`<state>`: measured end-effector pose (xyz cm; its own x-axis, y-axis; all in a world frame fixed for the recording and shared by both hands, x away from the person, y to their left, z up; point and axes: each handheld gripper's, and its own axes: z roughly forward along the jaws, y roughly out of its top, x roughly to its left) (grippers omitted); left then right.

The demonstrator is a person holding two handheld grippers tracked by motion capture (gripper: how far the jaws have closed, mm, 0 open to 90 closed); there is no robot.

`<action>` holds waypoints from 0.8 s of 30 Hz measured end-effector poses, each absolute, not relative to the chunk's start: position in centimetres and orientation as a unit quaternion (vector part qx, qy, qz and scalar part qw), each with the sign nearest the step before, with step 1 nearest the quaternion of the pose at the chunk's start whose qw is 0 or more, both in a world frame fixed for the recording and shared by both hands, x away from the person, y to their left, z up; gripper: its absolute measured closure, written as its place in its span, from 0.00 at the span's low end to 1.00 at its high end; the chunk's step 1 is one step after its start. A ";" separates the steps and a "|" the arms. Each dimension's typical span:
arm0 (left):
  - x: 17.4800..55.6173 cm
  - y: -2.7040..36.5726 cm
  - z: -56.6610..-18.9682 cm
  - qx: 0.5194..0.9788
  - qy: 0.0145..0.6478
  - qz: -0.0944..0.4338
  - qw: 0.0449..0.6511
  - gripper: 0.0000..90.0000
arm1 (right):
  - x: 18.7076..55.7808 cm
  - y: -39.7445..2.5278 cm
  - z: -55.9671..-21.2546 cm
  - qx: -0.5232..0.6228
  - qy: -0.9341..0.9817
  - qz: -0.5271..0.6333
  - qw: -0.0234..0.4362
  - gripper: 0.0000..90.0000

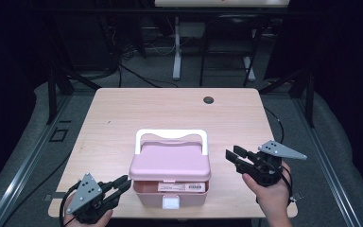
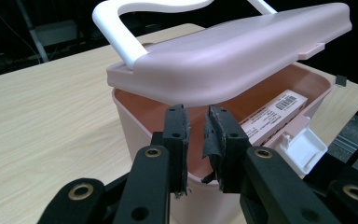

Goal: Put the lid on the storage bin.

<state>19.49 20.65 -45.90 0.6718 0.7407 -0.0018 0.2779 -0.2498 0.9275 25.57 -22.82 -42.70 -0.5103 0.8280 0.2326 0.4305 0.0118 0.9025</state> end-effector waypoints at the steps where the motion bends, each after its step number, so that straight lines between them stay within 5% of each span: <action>1: 19.5 20.7 -45.9 0.757 0.336 0.226 0.512 0.86 | 25.6 -22.8 -42.7 0.458 0.686 0.533 0.187 0.68; 24: 19.6 21.1 -46.2 0.754 0.340 0.227 0.514 0.87 | 25.6 -22.7 -42.9 0.458 0.687 0.533 0.186 0.68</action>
